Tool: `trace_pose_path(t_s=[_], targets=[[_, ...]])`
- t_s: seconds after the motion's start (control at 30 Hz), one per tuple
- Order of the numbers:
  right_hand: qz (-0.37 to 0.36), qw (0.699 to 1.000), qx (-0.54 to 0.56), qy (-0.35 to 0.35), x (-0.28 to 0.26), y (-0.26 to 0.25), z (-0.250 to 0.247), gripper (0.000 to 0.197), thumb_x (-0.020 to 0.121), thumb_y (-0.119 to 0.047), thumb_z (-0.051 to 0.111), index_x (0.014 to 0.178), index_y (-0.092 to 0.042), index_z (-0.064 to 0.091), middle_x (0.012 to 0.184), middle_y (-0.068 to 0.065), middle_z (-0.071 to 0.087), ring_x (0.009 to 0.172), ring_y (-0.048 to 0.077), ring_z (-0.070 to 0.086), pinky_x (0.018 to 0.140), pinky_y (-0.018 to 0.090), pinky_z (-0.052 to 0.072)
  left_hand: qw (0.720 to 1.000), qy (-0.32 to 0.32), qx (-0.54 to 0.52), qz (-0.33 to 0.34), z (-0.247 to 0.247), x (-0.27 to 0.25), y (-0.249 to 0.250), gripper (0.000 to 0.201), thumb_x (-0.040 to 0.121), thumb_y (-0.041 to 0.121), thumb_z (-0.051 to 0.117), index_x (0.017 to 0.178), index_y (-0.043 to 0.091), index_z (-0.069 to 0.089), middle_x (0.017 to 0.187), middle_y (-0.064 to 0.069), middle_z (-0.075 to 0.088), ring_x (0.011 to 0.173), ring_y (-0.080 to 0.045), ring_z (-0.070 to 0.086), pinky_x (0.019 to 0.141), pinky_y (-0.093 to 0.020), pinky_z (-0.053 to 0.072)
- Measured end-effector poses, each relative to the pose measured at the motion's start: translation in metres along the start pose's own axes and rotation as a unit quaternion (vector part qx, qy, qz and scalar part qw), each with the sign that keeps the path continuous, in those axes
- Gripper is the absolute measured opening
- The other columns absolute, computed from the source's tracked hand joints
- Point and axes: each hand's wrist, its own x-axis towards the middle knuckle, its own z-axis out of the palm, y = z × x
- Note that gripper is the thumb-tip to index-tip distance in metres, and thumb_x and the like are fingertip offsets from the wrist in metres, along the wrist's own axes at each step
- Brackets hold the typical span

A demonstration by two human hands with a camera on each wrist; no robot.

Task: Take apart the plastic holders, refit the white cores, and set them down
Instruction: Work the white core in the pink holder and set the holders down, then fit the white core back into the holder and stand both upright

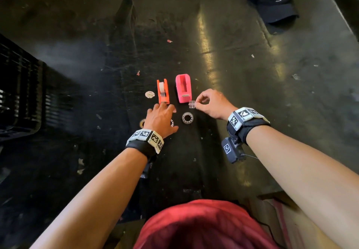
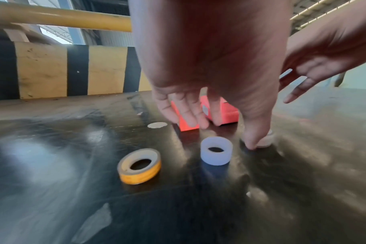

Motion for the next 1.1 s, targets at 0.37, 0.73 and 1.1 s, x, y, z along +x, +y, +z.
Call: trace_pose_path(t_s=[0.37, 0.73, 1.1], targets=[[0.018, 1.0, 0.012, 0.007, -0.027, 0.018, -0.01, 0.008, 0.088, -0.027, 0.075, 0.085, -0.019, 0.074, 0.101, 0.002, 0.071, 0.091, 0.017, 0.066, 0.078, 0.027, 0.048, 0.987, 0.02, -0.14, 0.07, 0.013, 0.013, 0.023, 0.044, 0.087, 0.034, 0.075, 0.128, 0.026, 0.06, 0.114, -0.003, 0.069, 0.108, -0.025, 0.066, 0.094, -0.044, 0.055], [-0.02, 0.994, 0.107, -0.019, -0.02, -0.015, -0.017, 0.014, 0.092, -0.023, 0.074, 0.096, -0.011, 0.078, 0.094, 0.003, 0.077, 0.077, 0.007, 0.064, 0.071, 0.012, 0.049, 0.89, 0.021, -0.451, 0.059, -0.041, -0.007, 0.01, 0.043, 0.082, 0.017, 0.082, 0.121, 0.014, 0.064, 0.102, 0.007, 0.077, 0.091, -0.005, 0.075, 0.088, -0.02, 0.057], [-0.03, 0.993, 0.092, -0.073, -0.017, -0.029, -0.016, 0.017, 0.09, -0.023, 0.072, 0.099, -0.01, 0.077, 0.1, 0.008, 0.077, 0.092, 0.021, 0.07, 0.091, 0.037, 0.054, 0.9, 0.031, -0.423, 0.098, -0.054, -0.02, 0.005, 0.046, 0.084, 0.017, 0.082, 0.126, 0.018, 0.064, 0.107, 0.01, 0.074, 0.098, 0.003, 0.072, 0.088, -0.015, 0.057]])
